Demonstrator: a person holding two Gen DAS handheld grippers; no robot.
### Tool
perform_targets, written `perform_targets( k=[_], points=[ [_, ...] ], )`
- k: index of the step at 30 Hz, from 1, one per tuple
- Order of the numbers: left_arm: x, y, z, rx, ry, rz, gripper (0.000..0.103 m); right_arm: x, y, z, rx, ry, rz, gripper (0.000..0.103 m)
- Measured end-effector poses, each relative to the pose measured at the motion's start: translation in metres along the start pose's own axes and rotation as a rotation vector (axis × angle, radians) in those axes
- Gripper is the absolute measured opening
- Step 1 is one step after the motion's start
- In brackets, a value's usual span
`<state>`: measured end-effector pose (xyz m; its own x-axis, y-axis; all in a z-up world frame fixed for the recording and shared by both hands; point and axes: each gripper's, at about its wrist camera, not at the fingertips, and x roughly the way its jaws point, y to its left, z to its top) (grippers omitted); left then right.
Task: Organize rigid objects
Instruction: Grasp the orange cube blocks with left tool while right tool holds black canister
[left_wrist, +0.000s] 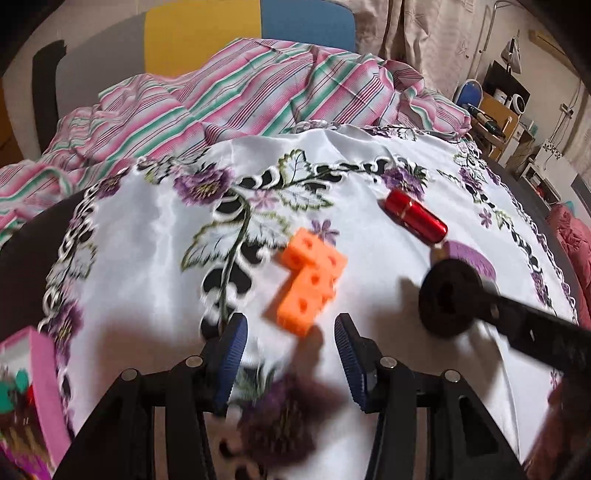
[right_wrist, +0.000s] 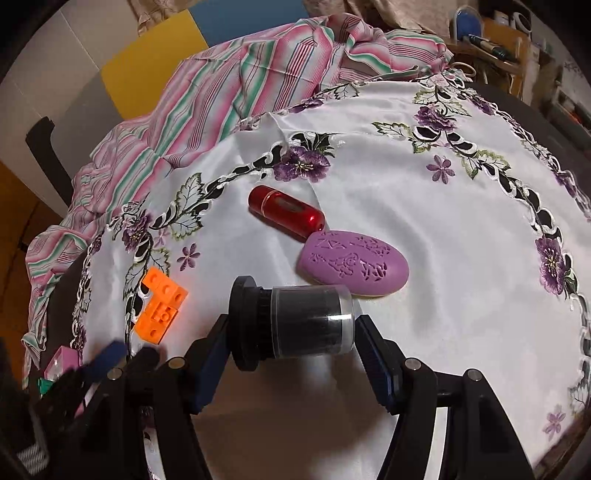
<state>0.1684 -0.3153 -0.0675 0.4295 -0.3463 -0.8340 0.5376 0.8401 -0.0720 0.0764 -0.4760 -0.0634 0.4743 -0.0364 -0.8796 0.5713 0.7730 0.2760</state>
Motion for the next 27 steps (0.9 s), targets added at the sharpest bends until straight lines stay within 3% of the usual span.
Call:
perform_targets(
  k=[6, 13, 19, 22, 27],
  points=[
    [0.017, -0.011, 0.011, 0.074, -0.026, 0.003, 0.05, 0.0, 0.0, 0.0, 0.001, -0.001, -0.002, 0.067],
    [0.025, -0.022, 0.007, 0.143, -0.065, 0.031, 0.036, 0.001, 0.0, 0.0, 0.003, 0.001, 0.006, 0.067],
    [0.023, -0.017, 0.001, 0.114, -0.105, 0.003, 0.035, 0.002, 0.002, 0.0, 0.004, 0.002, 0.011, 0.067],
    [0.019, -0.017, -0.003, 0.125, -0.112, -0.006, 0.025, 0.002, 0.003, -0.001, -0.002, -0.002, 0.014, 0.067],
    [0.01, -0.013, -0.017, 0.123, -0.135, -0.025, 0.025, 0.003, 0.004, 0.0, -0.007, -0.003, 0.019, 0.067]
  ],
)
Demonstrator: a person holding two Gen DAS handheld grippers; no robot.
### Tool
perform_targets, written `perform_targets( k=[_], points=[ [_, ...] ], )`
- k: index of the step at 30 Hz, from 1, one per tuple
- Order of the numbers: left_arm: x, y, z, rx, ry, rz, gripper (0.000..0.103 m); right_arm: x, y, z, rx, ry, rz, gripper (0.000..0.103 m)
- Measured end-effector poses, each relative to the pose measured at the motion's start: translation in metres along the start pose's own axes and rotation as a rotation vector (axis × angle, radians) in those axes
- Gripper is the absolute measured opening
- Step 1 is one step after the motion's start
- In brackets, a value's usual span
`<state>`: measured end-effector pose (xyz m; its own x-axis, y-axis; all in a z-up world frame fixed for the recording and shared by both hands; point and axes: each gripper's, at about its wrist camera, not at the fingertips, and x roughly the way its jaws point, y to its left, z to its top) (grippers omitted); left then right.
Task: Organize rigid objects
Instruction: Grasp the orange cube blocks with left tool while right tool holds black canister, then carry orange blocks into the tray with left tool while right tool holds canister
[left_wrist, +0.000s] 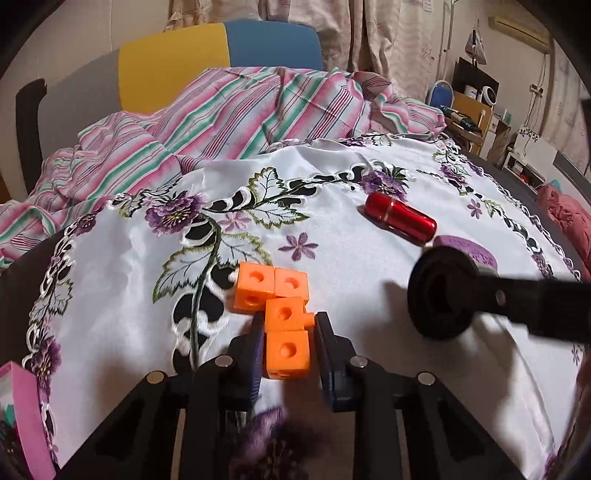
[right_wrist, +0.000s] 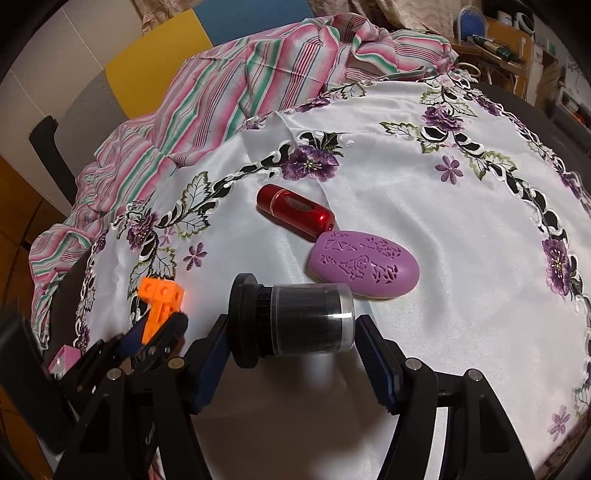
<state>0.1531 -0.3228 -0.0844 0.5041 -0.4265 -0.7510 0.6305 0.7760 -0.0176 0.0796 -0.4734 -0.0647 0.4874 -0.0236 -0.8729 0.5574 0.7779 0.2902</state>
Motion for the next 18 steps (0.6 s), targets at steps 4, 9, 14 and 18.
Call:
perform_targets(
  k=[4, 9, 14, 18],
  points=[
    [-0.01, 0.002, -0.008, -0.036, -0.002, -0.02, 0.025, 0.0, -0.001, 0.0, 0.003, -0.002, 0.007, 0.067],
    [-0.027, 0.003, -0.022, -0.064, 0.005, -0.02, 0.024, 0.002, 0.003, 0.0, -0.007, 0.003, 0.033, 0.067],
    [-0.056, 0.016, -0.042, -0.167, -0.015, -0.049, 0.024, 0.002, 0.005, -0.001, -0.006, 0.012, 0.083, 0.067],
    [-0.079, 0.025, -0.063, -0.214, -0.022, -0.054, 0.024, 0.002, 0.011, -0.003, -0.028, 0.012, 0.083, 0.067]
  ],
)
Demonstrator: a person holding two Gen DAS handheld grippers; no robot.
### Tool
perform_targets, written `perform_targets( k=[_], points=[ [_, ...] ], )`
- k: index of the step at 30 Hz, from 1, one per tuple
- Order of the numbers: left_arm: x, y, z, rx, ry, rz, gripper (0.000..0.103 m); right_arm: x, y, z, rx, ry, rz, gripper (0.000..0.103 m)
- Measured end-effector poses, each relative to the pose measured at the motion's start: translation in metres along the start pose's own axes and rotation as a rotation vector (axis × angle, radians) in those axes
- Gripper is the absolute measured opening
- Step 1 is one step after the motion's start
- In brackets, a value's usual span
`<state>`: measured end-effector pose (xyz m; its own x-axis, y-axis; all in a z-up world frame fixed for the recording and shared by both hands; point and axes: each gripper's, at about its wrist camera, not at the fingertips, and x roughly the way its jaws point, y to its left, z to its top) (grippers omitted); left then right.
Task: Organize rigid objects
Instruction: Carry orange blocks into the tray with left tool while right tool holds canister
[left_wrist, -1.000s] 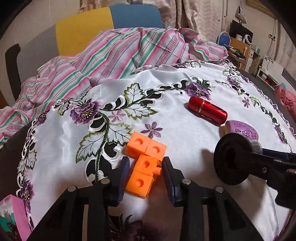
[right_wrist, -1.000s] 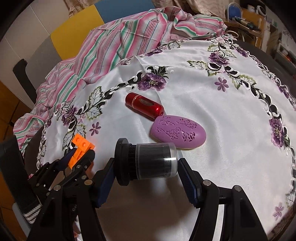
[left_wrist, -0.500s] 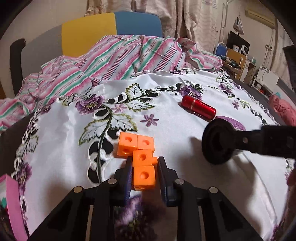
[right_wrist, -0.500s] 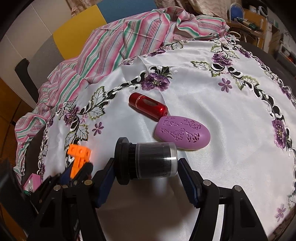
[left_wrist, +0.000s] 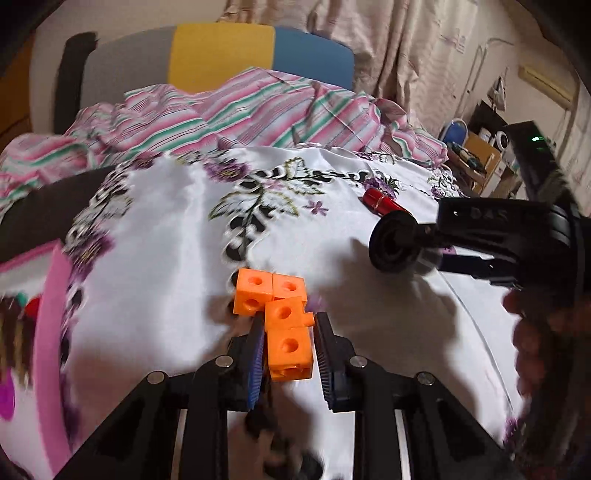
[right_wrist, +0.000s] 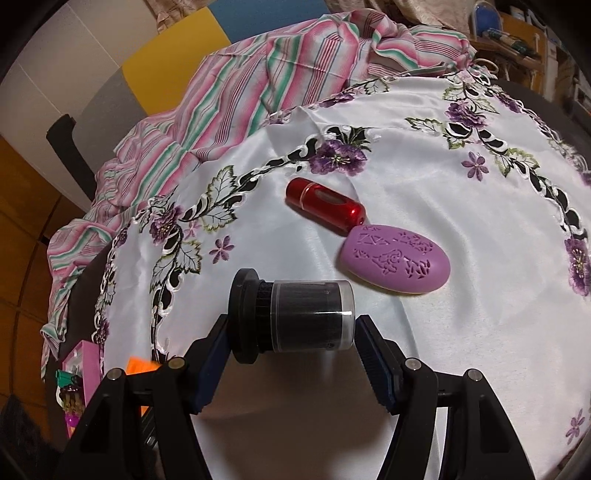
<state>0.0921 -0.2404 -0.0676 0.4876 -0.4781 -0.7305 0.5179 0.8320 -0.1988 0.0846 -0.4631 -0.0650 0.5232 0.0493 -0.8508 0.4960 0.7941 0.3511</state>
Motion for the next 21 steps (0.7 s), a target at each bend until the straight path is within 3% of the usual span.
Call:
perform_targets(
  k=[11, 21],
  points=[
    [-0.076, 0.031, -0.045, -0.09, -0.063, 0.004, 0.024, 0.004, 0.018, -0.007, -0.115, -0.002, -0.014, 0.067],
    [-0.124, 0.076, -0.073, -0.158, -0.109, 0.104, 0.024, 0.005, 0.031, -0.013, -0.198, 0.0, -0.032, 0.067]
  ],
)
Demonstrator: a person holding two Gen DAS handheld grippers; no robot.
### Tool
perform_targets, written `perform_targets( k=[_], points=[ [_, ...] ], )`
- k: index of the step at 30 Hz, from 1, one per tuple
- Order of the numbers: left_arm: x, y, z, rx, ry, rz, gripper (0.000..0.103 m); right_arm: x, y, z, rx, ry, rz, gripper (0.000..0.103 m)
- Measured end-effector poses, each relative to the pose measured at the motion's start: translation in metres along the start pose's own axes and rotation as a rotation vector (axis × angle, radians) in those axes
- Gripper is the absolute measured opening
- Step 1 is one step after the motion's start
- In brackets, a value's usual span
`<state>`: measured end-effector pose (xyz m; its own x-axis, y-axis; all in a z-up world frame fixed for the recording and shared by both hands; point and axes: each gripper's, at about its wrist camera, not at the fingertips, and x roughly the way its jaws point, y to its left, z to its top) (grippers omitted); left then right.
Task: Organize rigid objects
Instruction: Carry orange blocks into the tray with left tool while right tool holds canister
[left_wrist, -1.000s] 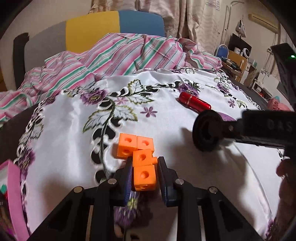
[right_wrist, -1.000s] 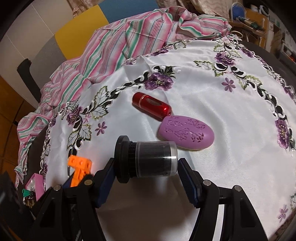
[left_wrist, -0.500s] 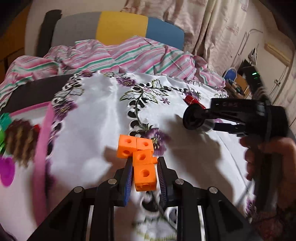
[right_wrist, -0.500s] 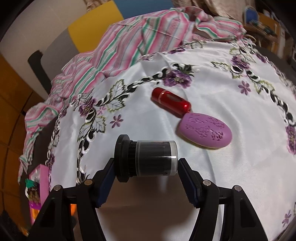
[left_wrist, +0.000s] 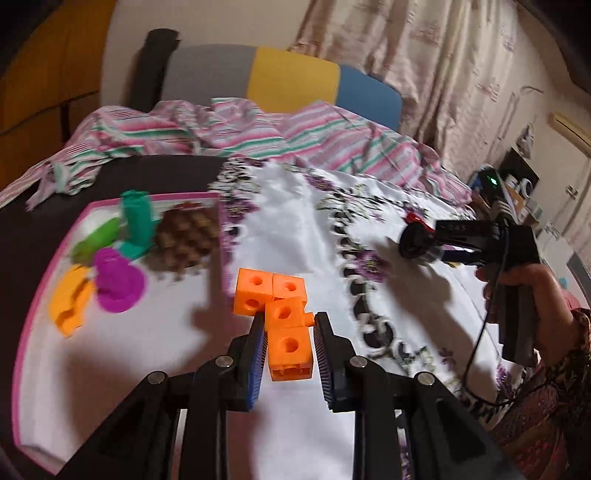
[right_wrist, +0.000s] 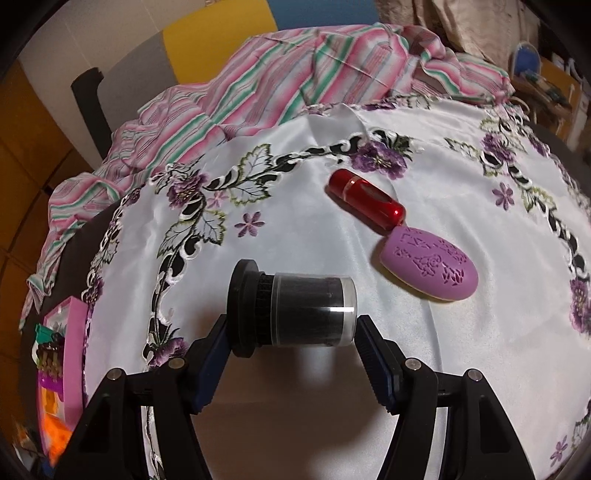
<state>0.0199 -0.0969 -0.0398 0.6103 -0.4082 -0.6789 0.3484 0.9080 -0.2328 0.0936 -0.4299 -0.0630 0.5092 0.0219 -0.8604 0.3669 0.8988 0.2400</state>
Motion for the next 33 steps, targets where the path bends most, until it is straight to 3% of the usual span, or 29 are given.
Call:
perform_targets(
  k=[8, 17, 22, 28, 33],
  points=[
    [-0.013, 0.051, -0.01, -0.092, -0.007, 0.075, 0.024, -0.003, 0.01, -0.002, -0.053, -0.018, 0.0, 0.067],
    [-0.019, 0.09, -0.021, -0.15, 0.013, 0.163, 0.024, -0.017, 0.022, -0.006, -0.057, -0.07, 0.064, 0.066],
    [-0.017, 0.112, -0.025, -0.185, 0.037, 0.207, 0.024, -0.02, 0.036, -0.014, -0.043, -0.057, 0.137, 0.066],
    [-0.016, 0.134, -0.024, -0.215, 0.045, 0.249, 0.025, -0.028, 0.062, -0.022, -0.137, -0.095, 0.168, 0.066],
    [-0.019, 0.147, -0.025, -0.276, 0.041, 0.215, 0.029, -0.037, 0.072, -0.024, -0.182, -0.137, 0.207, 0.066]
  ],
)
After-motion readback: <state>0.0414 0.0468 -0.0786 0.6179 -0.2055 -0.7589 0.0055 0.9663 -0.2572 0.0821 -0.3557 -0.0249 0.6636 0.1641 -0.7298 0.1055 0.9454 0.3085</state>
